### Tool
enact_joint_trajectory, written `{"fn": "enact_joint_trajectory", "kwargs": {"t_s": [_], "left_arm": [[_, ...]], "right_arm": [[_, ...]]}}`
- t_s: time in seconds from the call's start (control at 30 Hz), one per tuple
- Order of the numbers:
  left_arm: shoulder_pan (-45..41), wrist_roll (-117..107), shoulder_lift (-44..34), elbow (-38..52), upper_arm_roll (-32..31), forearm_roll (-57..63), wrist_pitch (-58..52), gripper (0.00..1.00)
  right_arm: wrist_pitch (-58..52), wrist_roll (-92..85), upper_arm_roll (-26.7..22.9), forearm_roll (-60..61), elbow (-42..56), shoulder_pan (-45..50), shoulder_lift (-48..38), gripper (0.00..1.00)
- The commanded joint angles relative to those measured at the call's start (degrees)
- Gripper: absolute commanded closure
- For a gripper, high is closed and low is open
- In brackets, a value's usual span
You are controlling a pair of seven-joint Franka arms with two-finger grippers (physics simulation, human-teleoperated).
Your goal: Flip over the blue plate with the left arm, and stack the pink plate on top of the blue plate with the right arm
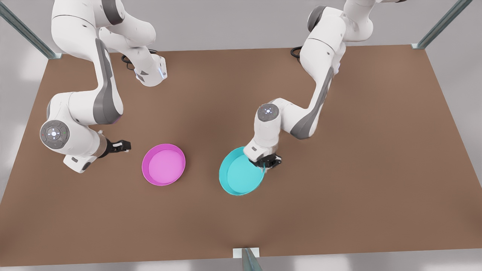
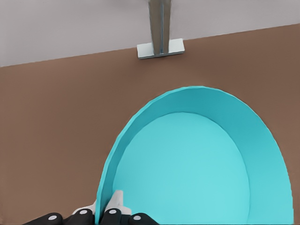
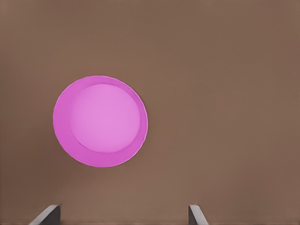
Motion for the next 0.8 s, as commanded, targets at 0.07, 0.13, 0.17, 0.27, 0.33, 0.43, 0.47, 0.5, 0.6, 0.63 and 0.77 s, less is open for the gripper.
{"fn": "enact_joint_trajectory", "kwargs": {"t_s": [0.07, 0.13, 0.17, 0.27, 0.33, 0.43, 0.47, 0.5, 0.6, 0.63, 0.77], "left_arm": [[-2.6, -2.2, 0.2, 1.2, 0.1, 15.9, -3.1, 0.79], [-4.8, -5.2, 0.2, 1.3, 0.1, 24.8, -6.0, 0.79], [-5.8, -5.4, 0.8, 2.4, 0.1, 28.8, -8.9, 0.79], [-8.7, -5.5, 3.7, 7.1, 0.2, 37.4, -13.6, 0.79], [-10.1, -5.5, 6.6, 11.6, 0.2, 44.0, -17.4, 0.79], [-12.1, -5.2, 10.1, 14.2, 0.2, 55.4, -20.7, 0.79], [-12.8, -5.1, 11.9, 15.3, 0.2, 58.3, -22.4, 0.79], [-13.7, -5.0, 12.0, 15.3, 0.2, 61.0, -23.8, 0.79], [-16.5, -4.9, 15.6, 15.3, 0.2, 72.3, -31.7, 0.79], [-17.2, -4.9, 17.5, 15.3, 0.3, 76.4, -34.3, 0.79], [-20.7, -4.5, 22.9, 15.3, 1.7, 82.8, -38.1, 0.79]], "right_arm": [[0.0, 0.0, 0.1, 0.1, 0.0, 0.0, 0.0, 0.00], [0.0, 0.1, 0.1, 0.1, 0.1, 0.0, 0.0, 0.00], [0.0, 0.0, 0.1, 0.1, 0.1, 0.0, 0.0, 0.00], [0.0, 0.0, 0.1, 0.1, 0.1, -0.1, 0.0, 0.00], [0.0, 0.1, 0.1, 0.1, 0.1, -0.1, 0.0, 0.00], [0.0, 0.1, 0.1, 0.1, 0.1, 0.0, 0.0, 0.00], [0.0, 0.2, 0.1, 0.1, 0.1, 0.0, 0.0, 0.00], [0.0, 0.2, 0.0, 0.0, 0.1, -0.1, 0.0, 0.00], [-0.1, 0.1, 0.0, 0.1, 0.0, -0.1, 0.0, 0.00], [-0.1, 0.1, 0.1, 0.1, 0.0, -0.1, 0.0, 0.00], [0.1, -0.1, 0.0, -0.2, 1.9, -0.1, 0.9, 0.00]]}}
